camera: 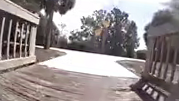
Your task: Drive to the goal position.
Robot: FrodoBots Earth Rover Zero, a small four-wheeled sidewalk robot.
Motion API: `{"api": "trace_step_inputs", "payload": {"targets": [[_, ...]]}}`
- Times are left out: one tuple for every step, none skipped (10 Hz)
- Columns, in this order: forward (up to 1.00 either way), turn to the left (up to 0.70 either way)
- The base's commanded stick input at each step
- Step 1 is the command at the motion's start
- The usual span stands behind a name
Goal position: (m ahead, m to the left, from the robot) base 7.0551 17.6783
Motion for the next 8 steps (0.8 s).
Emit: {"api": "trace_step_inputs", "payload": {"targets": [[0.83, 0.00], [0.83, 0.00], [0.83, 0.00], [0.83, 0.00], [0.83, 0.00], [0.83, 0.00], [0.83, 0.00], [0.83, 0.00]]}}
